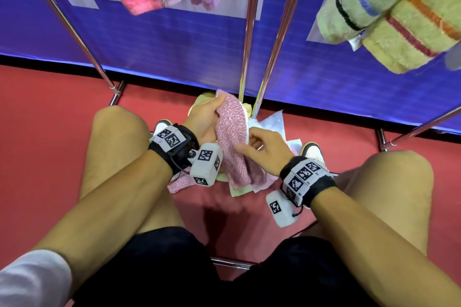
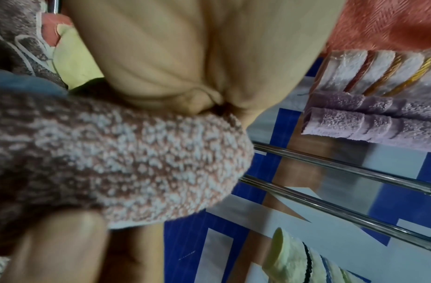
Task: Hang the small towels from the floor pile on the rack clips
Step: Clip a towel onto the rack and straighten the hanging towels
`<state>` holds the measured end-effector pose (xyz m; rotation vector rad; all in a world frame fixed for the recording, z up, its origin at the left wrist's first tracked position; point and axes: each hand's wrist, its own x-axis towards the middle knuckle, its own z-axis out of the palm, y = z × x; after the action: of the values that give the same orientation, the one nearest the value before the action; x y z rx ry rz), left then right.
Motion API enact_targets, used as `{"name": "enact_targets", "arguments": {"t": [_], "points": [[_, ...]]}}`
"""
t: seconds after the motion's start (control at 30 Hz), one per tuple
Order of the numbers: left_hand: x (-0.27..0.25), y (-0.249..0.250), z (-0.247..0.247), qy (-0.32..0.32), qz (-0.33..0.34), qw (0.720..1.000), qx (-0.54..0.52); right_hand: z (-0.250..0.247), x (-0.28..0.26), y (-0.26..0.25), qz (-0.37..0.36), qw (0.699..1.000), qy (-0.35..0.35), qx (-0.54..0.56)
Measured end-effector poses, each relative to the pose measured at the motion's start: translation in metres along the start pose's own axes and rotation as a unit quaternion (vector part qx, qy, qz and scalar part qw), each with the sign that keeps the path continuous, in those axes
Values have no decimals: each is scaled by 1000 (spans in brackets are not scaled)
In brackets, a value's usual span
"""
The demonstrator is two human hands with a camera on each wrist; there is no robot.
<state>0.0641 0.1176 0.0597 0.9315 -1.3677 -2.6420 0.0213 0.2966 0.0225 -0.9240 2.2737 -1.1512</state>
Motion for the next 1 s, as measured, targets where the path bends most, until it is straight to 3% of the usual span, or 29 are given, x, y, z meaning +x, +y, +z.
{"name": "enact_targets", "arguments": {"t": [0.07,0.17,0.3,0.4,0.47,0.53,0.6,0.7,0.8,0.9,1.0], "points": [[2,-1,-1,-22,9,1000,2,3,1,0,5,1000,-28,-6],[3,-2,-2,-44,24,998,34,3,6,-4,62,993,-24,95],[5,-13,-5,-26,90,967,237,-10,14,-13,110,956,84,258],[6,-28,-9,-86,48,952,289,-26,21,-15,130,918,146,345],[6,-36,-13,-137,31,923,358,-35,24,-8,142,896,189,377],[6,-36,-10,-141,46,893,425,-39,26,-2,153,886,225,376],[11,-31,-13,-108,82,891,434,-40,27,5,175,887,243,353],[17,-20,-15,-56,117,928,349,-39,26,14,206,901,234,301],[15,-15,-14,-32,106,963,247,-36,23,18,216,931,195,222],[11,-13,-11,-69,78,970,222,-27,19,14,163,951,183,187],[4,-14,-5,-91,51,972,210,-14,14,11,47,981,118,148]]}}
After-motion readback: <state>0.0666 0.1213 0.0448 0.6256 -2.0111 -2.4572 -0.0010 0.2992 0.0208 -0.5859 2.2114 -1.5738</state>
